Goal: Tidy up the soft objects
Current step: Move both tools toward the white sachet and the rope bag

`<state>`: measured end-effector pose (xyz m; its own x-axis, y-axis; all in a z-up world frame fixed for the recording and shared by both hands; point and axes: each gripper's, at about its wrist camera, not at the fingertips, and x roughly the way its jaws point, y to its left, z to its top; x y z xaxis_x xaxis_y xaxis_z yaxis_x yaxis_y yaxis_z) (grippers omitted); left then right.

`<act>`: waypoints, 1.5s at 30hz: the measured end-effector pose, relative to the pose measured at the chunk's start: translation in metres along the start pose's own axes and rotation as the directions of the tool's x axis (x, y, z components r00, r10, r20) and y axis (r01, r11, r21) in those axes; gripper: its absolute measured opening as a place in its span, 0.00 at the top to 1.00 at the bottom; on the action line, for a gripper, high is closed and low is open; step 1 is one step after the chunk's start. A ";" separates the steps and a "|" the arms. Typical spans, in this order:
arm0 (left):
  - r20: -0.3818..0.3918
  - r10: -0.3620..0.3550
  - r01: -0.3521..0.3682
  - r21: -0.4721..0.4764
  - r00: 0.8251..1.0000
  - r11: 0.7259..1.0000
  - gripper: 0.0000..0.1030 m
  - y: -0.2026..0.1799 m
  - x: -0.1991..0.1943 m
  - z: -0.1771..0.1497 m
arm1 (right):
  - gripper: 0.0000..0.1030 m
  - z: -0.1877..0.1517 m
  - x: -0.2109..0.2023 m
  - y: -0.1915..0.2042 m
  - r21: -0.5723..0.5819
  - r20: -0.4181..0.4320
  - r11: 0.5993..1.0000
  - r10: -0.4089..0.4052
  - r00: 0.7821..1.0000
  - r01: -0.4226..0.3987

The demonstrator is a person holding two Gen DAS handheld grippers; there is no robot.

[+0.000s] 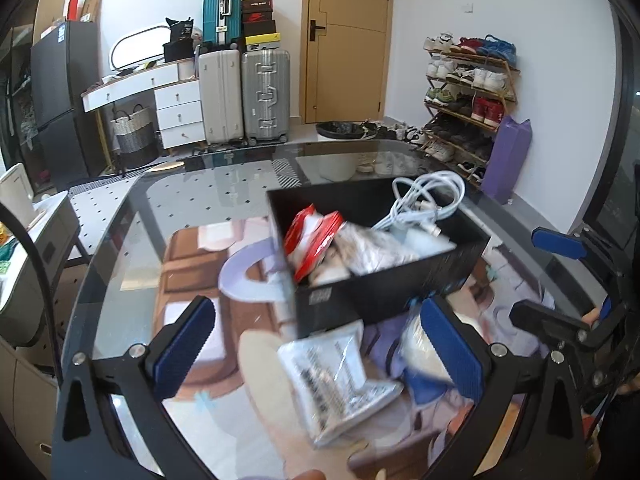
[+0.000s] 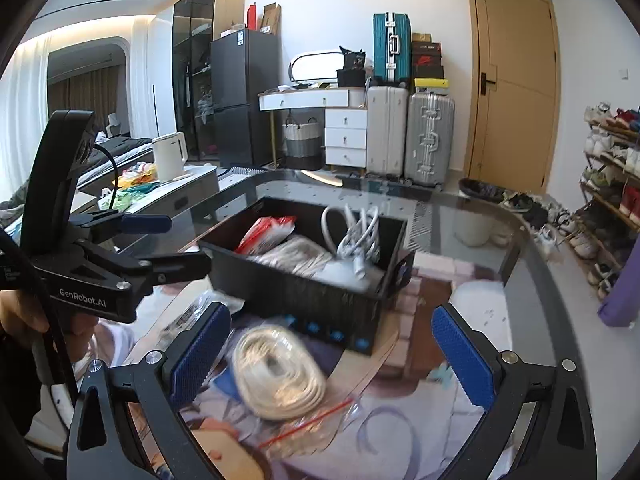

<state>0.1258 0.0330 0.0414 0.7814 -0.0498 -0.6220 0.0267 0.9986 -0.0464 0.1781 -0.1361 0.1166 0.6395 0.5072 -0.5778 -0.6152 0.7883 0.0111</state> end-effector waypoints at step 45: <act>-0.172 0.034 -0.039 -0.029 0.984 0.999 0.00 0.009 0.031 -0.044 | 0.01 -0.031 0.055 0.026 -0.009 -0.289 0.998 0.053 0.956 -0.058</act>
<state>0.1228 0.0394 -0.0127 0.6629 -0.0187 -0.7485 -0.0225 0.9987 -0.0448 0.1829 -0.0991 0.0595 0.4453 0.4263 -0.7874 -0.6556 0.7542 0.0376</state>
